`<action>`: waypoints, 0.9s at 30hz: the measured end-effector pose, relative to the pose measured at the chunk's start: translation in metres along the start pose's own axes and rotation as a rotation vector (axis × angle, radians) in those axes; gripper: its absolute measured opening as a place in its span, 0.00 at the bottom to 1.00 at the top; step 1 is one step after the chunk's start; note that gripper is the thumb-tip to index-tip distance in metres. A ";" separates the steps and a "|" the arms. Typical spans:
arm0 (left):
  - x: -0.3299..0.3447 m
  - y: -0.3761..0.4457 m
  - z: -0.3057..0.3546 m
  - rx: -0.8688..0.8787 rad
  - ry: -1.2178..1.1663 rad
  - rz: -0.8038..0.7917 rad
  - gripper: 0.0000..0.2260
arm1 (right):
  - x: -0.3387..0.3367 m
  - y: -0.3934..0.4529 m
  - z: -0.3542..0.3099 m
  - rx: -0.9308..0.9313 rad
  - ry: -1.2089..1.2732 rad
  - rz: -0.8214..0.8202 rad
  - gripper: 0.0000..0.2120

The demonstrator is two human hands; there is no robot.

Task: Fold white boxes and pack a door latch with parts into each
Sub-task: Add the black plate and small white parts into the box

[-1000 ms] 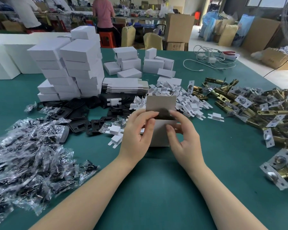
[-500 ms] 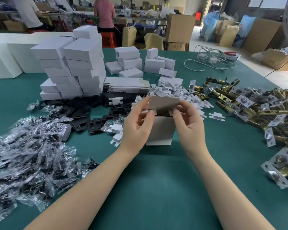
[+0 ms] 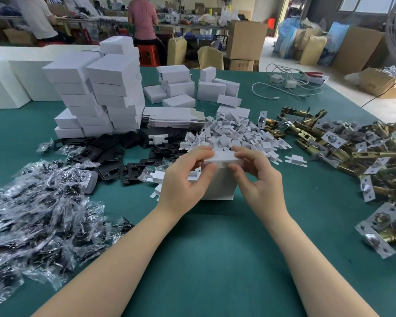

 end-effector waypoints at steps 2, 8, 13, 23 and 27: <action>-0.001 0.002 0.002 -0.030 -0.019 0.033 0.10 | 0.000 0.003 -0.003 0.029 0.045 0.061 0.12; 0.000 0.004 0.005 -0.107 -0.115 0.087 0.06 | 0.001 0.005 -0.003 0.090 0.124 0.104 0.07; 0.000 0.005 0.007 -0.117 -0.155 0.088 0.06 | 0.001 0.005 -0.004 0.103 0.138 0.106 0.10; -0.004 0.002 0.009 -0.058 -0.148 0.094 0.05 | -0.003 0.007 0.000 0.097 0.171 0.031 0.10; 0.001 0.003 0.010 -0.053 -0.147 0.080 0.07 | -0.005 0.009 0.003 0.131 0.209 0.023 0.09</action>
Point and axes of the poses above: each hand's wrist, its own y-axis towards the middle knuckle, its own x-axis out of the palm, z = x × y, the point moved 6 cm from there along y, towards the middle knuckle, and after that the axes turned 7 degrees about -y, right-handed, at the moved point
